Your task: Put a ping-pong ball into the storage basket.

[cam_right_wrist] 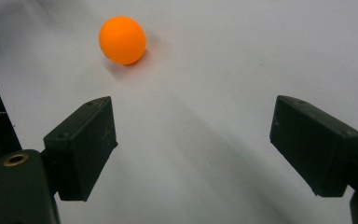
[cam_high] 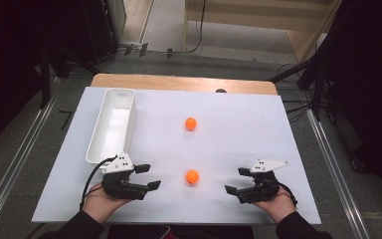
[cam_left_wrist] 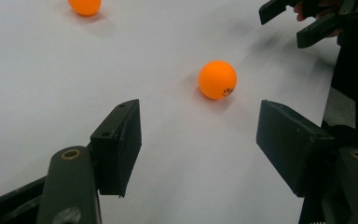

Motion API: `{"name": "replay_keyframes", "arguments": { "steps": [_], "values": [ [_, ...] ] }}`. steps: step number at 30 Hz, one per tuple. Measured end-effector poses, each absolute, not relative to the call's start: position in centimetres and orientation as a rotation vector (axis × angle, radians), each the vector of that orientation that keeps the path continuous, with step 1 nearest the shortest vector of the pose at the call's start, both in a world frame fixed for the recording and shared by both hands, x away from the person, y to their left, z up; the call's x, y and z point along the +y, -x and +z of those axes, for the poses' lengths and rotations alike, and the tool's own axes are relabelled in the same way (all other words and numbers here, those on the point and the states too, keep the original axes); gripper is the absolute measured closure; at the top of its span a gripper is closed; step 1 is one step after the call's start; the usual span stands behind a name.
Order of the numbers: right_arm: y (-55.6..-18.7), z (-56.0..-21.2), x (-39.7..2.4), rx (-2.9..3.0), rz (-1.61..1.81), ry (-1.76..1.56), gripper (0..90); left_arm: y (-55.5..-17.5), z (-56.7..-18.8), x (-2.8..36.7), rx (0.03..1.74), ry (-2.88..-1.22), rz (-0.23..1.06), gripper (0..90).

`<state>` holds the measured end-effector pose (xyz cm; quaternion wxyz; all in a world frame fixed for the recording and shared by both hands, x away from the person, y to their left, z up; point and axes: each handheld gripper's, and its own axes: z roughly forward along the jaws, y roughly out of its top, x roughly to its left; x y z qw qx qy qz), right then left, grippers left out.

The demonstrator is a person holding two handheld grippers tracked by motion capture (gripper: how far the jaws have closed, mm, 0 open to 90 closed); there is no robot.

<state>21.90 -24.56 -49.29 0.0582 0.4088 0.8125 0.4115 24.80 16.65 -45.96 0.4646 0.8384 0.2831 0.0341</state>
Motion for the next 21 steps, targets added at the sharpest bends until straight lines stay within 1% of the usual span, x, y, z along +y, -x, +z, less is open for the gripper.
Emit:
{"name": "replay_keyframes", "arguments": {
  "steps": [8,21],
  "values": [
    [-21.9,-49.3,-24.6,2.462,1.248,-1.237,13.1,-24.9,-45.9,16.1,0.721,-2.021,0.102,31.3],
    [-21.9,-49.3,-24.6,2.470,1.244,-1.238,13.1,-25.5,-46.3,14.6,0.696,-2.043,0.110,31.3]
  ]
}}
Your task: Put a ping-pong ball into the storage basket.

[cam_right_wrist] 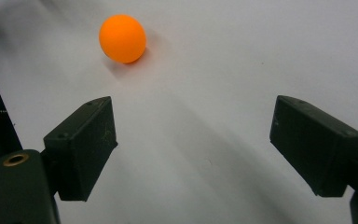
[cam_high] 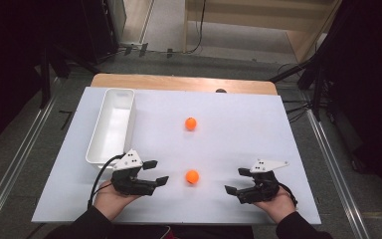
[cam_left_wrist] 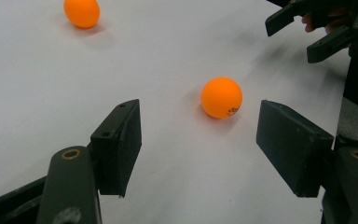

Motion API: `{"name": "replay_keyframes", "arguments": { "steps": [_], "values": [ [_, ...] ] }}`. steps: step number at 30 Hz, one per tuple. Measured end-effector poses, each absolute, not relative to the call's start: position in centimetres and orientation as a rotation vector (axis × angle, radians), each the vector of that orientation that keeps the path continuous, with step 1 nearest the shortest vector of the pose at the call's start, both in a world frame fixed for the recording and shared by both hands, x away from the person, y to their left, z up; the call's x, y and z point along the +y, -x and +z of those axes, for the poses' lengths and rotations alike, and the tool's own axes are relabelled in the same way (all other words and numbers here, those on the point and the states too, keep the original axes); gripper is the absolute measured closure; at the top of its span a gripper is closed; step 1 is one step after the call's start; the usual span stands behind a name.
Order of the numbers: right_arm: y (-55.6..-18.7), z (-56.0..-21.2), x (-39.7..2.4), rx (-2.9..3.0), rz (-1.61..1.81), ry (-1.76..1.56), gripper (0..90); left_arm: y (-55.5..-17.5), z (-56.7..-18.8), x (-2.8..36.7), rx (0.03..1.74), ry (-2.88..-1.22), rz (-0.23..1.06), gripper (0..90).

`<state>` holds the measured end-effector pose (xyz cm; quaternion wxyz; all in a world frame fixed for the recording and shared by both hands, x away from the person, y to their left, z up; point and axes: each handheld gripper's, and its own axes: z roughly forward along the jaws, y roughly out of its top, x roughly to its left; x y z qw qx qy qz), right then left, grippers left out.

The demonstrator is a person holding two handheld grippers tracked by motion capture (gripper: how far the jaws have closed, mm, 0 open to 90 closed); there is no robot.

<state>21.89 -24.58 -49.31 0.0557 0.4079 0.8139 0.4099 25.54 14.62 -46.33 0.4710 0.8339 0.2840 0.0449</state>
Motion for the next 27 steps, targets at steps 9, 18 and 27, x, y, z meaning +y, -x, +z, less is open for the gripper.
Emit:
{"name": "replay_keyframes", "arguments": {
  "steps": [9,18,27],
  "values": [
    [-21.9,-49.3,-24.6,2.467,1.245,-1.231,13.1,-25.9,-46.5,13.7,0.668,-2.054,0.082,31.2],
    [-21.9,-49.3,-24.6,2.471,1.243,-1.230,13.1,-26.2,-46.6,12.6,0.615,-2.073,0.084,31.2],
    [-21.9,-49.4,-24.6,2.473,1.235,-1.229,13.1,-26.5,-46.7,11.7,0.599,-2.073,0.068,31.2]
  ]
}}
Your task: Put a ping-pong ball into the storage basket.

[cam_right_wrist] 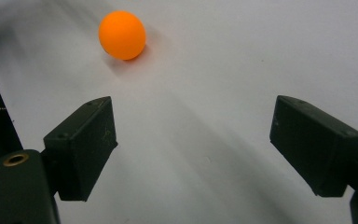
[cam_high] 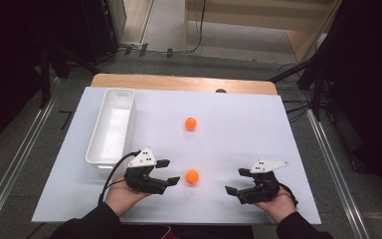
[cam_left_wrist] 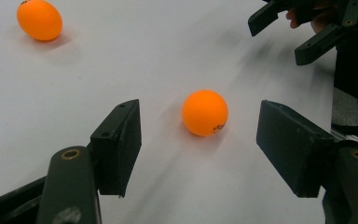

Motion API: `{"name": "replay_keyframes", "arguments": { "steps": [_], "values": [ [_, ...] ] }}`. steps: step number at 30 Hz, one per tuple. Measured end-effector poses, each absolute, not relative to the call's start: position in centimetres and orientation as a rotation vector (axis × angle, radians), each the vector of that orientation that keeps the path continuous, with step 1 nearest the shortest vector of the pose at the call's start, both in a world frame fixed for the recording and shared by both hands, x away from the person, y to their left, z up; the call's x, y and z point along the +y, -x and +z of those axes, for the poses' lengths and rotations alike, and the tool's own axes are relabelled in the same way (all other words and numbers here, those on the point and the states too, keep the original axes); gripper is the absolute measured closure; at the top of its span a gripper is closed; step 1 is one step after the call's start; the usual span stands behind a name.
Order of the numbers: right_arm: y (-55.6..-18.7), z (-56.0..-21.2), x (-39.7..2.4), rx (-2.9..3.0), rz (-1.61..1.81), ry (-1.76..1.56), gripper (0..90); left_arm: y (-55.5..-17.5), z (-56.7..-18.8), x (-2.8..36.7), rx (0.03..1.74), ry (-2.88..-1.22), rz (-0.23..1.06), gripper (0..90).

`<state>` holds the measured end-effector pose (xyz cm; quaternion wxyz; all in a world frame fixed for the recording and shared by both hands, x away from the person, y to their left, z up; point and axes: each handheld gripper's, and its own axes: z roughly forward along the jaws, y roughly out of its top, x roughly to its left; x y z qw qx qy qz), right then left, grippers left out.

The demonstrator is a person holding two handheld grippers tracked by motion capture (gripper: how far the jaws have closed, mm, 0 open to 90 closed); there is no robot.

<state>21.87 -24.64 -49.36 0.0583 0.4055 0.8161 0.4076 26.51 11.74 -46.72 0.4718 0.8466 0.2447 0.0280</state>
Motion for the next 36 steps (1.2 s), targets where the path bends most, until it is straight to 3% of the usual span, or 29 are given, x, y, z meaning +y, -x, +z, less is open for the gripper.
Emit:
{"name": "replay_keyframes", "arguments": {
  "steps": [27,34,36],
  "values": [
    [-21.9,-49.4,-24.6,2.488,1.231,-1.219,13.1,-27.4,-46.8,9.6,0.575,-2.058,0.041,31.0],
    [-21.9,-49.5,-24.6,2.492,1.227,-1.208,13.1,-27.4,-46.9,8.6,0.564,-2.074,0.055,26.8],
    [-21.9,-49.5,-24.6,2.493,1.227,-1.208,13.1,-27.4,-47.0,8.4,0.557,-2.080,0.039,21.9]
  ]
}}
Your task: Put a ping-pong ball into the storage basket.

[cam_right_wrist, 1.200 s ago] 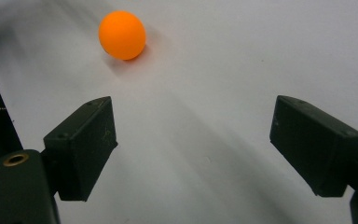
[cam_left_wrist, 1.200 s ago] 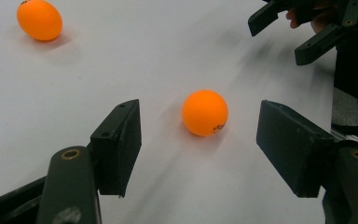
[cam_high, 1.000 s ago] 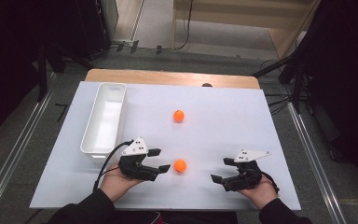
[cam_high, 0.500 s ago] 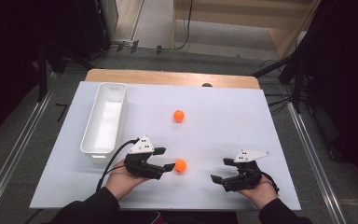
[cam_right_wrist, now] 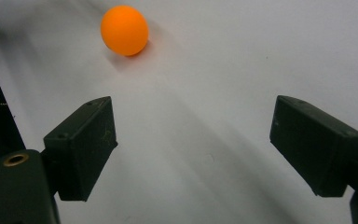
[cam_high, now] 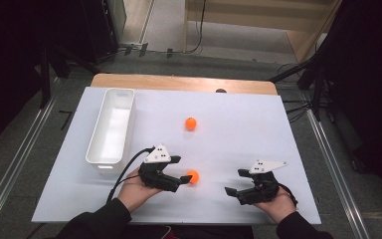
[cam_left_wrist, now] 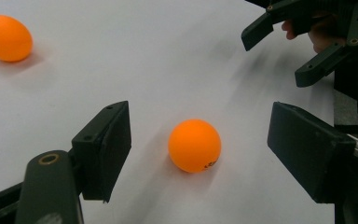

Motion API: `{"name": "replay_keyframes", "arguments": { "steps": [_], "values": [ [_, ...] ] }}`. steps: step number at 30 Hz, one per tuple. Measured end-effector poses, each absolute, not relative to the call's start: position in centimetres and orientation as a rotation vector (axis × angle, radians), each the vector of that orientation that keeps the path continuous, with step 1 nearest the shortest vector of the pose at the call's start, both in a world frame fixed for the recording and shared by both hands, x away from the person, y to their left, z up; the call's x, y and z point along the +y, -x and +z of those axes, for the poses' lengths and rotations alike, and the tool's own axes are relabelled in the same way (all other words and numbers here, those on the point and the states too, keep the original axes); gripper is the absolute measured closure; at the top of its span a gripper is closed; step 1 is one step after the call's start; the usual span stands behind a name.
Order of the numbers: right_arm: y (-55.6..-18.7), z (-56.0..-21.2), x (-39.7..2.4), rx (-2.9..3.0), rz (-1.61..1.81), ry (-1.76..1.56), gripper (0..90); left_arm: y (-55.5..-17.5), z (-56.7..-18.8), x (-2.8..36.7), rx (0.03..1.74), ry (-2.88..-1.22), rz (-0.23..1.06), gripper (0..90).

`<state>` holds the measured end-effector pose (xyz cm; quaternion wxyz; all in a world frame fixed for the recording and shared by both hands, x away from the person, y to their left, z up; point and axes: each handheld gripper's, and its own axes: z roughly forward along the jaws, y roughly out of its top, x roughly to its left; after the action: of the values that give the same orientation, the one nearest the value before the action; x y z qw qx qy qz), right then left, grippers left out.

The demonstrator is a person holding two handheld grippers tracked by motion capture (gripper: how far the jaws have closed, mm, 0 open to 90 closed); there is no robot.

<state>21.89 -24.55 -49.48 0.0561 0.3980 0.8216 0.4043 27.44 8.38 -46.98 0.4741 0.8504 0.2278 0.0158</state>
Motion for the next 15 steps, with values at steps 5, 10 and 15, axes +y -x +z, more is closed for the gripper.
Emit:
{"name": "replay_keyframes", "arguments": {
  "steps": [5,10,15],
  "values": [
    [-21.9,-49.5,-24.5,2.501,1.227,-1.211,13.1,-27.4,-47.1,8.0,0.532,-2.066,0.036,10.4],
    [-21.9,-49.5,-24.5,2.506,1.222,-1.206,13.1,-27.6,-47.4,7.6,0.551,-2.082,0.034,0.0],
    [-21.9,-49.5,-24.5,2.507,1.221,-1.205,13.1,-27.6,-47.6,7.1,0.560,-2.074,0.042,0.0]
  ]
}}
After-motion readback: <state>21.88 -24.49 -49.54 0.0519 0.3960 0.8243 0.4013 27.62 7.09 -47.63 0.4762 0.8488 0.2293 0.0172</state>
